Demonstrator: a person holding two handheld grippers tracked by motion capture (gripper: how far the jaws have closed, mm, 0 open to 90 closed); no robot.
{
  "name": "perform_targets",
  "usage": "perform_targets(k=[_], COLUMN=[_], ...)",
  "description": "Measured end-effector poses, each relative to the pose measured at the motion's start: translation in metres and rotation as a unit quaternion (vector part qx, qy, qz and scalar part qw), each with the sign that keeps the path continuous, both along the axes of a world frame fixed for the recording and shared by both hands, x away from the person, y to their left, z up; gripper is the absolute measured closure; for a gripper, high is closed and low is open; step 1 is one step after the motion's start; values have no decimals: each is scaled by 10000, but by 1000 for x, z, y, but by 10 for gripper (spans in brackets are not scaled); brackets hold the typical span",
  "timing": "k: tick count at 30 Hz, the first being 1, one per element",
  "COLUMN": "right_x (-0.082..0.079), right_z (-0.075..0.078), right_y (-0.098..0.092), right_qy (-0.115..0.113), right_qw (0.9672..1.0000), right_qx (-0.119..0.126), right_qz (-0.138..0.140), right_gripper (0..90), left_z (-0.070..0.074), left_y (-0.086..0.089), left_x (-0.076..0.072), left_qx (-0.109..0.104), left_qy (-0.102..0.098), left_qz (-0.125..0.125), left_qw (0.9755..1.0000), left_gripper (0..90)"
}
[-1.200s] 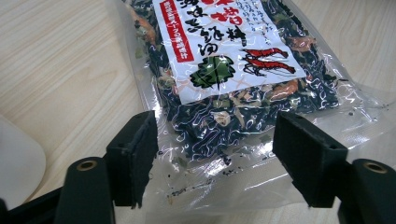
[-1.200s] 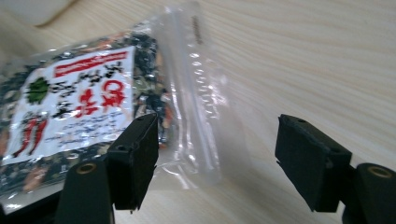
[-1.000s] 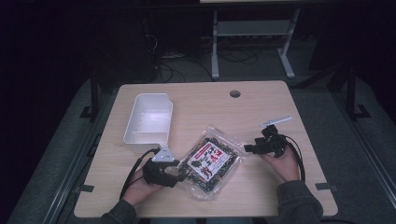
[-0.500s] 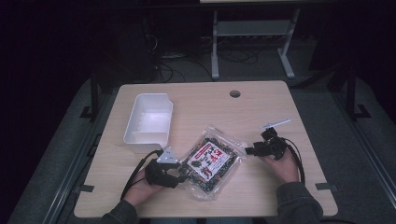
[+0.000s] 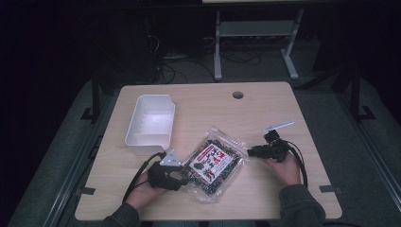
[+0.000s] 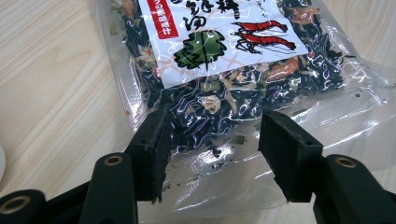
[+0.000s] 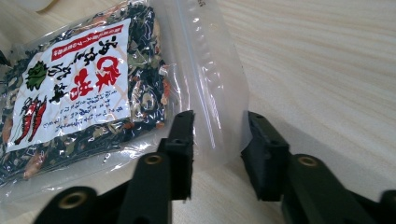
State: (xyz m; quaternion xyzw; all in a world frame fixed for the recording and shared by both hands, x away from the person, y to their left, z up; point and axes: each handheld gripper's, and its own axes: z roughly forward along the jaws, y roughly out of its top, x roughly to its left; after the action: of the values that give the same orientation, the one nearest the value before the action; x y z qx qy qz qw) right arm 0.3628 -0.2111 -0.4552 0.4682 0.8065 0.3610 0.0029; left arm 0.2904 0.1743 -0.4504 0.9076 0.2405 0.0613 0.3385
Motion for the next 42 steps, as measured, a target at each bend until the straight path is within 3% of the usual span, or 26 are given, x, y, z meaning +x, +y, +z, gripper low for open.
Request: perform_targets(k=[4, 9, 13, 19, 25, 28, 38, 42], right_x=[0, 0, -2, -6, -16, -25, -40, -50], right_z=[-1, 1, 3, 11, 29, 48, 83, 103], right_y=[0, -5, -6, -5, -10, -13, -12, -9], right_qy=[9, -13, -85, -278, -576, -867, -1310, -1558], right_qw=[10000, 9999, 9996, 9992, 9974, 9947, 9869, 9807], right_qx=[-92, 162, 273, 231, 362, 415, 597, 631], right_qz=[12, 36, 43, 147, 228, 375, 731, 995], right_gripper=[744, 861, 881, 892, 895, 895, 896, 896], left_z=[2, 4, 6, 7, 6, 6, 5, 4], left_y=[2, 5, 6, 8, 8, 7, 2, 0], left_x=[0, 1, 0, 2, 2, 3, 12, 16], left_qx=[-76, -171, -202, -331, -428, -443, -596, -629], left_qy=[-42, -76, -187, -160, -111, -95, -5, 60], left_qz=[2, 36, 96, 158, 68, 53, 105, 143], left_qw=[10000, 9998, 9996, 9992, 9990, 9990, 9982, 9979], left_gripper=[426, 412, 374, 342, 283, 263, 219, 200])
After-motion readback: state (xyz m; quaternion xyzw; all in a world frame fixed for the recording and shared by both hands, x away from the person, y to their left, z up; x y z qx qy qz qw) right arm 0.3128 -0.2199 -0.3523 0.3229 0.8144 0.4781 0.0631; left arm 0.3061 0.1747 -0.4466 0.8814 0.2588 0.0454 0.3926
